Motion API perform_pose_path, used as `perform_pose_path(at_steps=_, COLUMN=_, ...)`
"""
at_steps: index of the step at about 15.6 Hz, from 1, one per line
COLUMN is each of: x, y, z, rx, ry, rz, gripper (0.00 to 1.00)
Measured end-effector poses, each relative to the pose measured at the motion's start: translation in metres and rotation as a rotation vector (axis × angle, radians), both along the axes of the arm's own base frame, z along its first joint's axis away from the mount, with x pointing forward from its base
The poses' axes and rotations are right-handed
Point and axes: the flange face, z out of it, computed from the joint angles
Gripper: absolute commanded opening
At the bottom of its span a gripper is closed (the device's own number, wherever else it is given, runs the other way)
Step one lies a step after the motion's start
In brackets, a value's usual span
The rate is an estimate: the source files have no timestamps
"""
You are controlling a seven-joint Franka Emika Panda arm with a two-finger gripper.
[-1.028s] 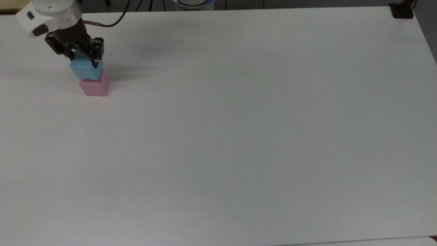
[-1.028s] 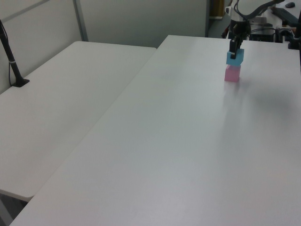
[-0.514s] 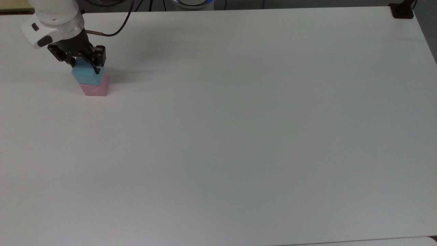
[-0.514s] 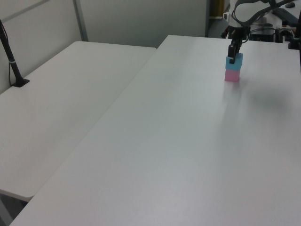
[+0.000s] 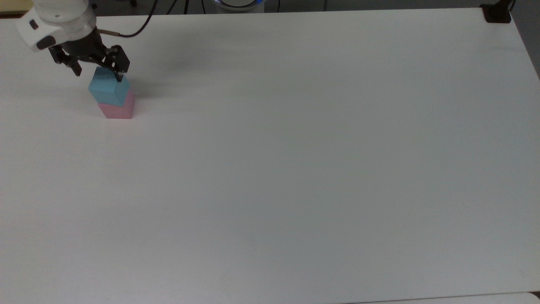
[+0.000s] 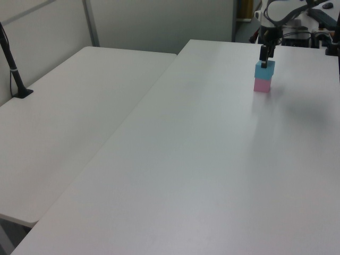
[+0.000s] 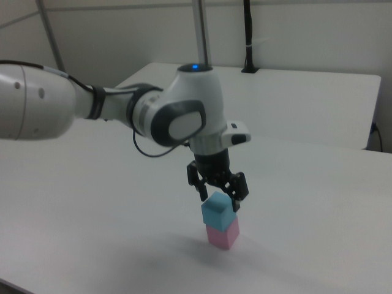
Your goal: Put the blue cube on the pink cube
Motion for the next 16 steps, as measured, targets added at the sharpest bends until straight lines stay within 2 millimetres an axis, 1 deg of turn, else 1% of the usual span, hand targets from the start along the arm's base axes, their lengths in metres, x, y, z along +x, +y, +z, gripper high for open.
perform_pose_path(at_steps=1, x=-0.002, y=0.001, z=0.015, rx=0.011, ry=0.026, rz=-0.005, gripper=1.0)
perform_pose_path(at_steps=3, x=-0.01, y=0.005, z=0.056, rx=0.035, ry=0.076, rz=-0.018, gripper=1.0)
perform_pose_path(at_steps=5, x=-0.02, y=0.016, z=0.098, rx=0.049, ry=0.09, rz=-0.047, gripper=1.0)
perform_pose_path(at_steps=6, x=-0.024, y=0.026, z=0.115, rx=0.053, ry=0.087, rz=-0.07, gripper=1.0)
perform_pose_path(at_steps=8, x=-0.03, y=0.057, z=0.145, rx=0.06, ry=0.075, rz=-0.128, gripper=1.0)
perform_pose_path(at_steps=9, x=-0.034, y=0.073, z=0.155, rx=0.062, ry=0.079, rz=-0.15, gripper=1.0)
perform_pose_path(at_steps=11, x=-0.041, y=0.105, z=0.169, rx=0.067, ry=0.105, rz=-0.159, gripper=1.0)
perform_pose_path(at_steps=14, x=-0.039, y=0.143, z=0.177, rx=0.067, ry=0.11, rz=-0.108, gripper=1.0)
perform_pose_path(at_steps=16, x=-0.033, y=0.158, z=0.179, rx=0.064, ry=0.089, rz=-0.05, gripper=1.0)
